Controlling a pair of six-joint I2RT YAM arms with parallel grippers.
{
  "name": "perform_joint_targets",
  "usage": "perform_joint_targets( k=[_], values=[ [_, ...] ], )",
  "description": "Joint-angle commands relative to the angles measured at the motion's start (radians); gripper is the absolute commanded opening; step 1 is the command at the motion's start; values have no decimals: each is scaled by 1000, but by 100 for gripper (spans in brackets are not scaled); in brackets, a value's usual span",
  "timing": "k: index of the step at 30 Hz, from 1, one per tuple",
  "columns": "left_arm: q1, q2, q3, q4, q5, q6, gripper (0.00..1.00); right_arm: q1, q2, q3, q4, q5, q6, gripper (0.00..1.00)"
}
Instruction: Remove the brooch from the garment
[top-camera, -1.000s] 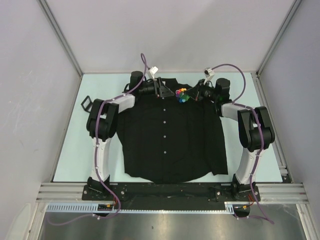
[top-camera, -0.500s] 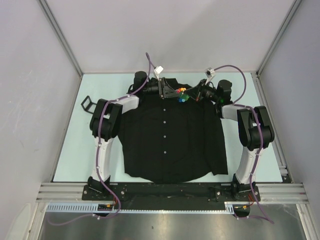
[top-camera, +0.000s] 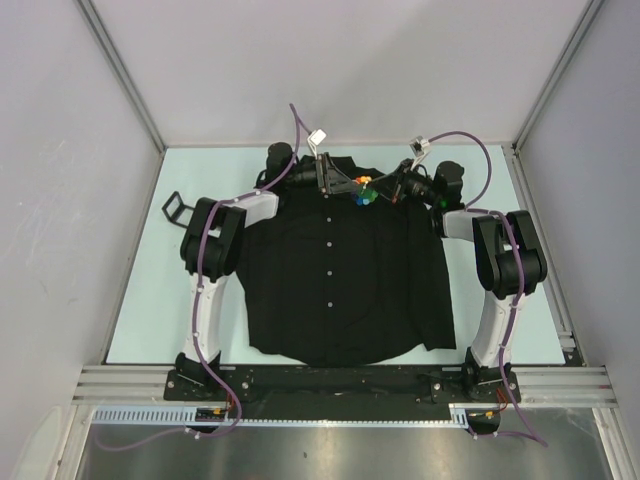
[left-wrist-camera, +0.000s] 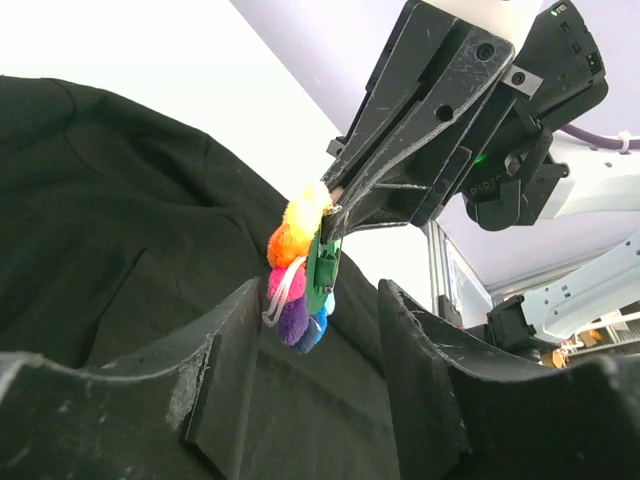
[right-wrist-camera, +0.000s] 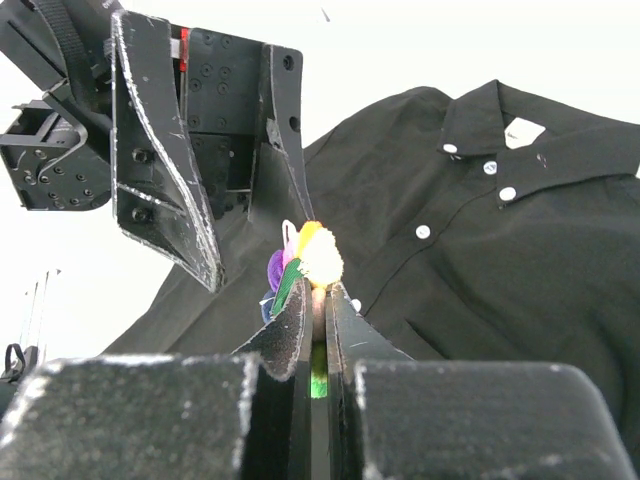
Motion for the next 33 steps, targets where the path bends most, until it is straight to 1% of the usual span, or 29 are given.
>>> perform_joint_targets(
  k=[1,6,12,22,28,31,33],
  values=[
    [-12,-11,10,51,0,15,54,1,5,0,75,-20,6,0],
    [-19,-2,23,48,3,11,57,2,8,0,95,-32,17,0],
    [-25,24,43,68,8,-20,50,5,16,0,106,-37,21,0],
    [-29,35,53,69,-15,-29,49,13,14,0,111,-35,23,0],
    [-30,37,52,78,-21,-37,52,19,11,0,100,-29,8,0],
    [-30,37,55,86,-23,-43,52,21,8,0,92,-26,2,0],
    [-30,38,53,86,-25,-46,50,21,8,0,89,-26,0,0]
  ],
)
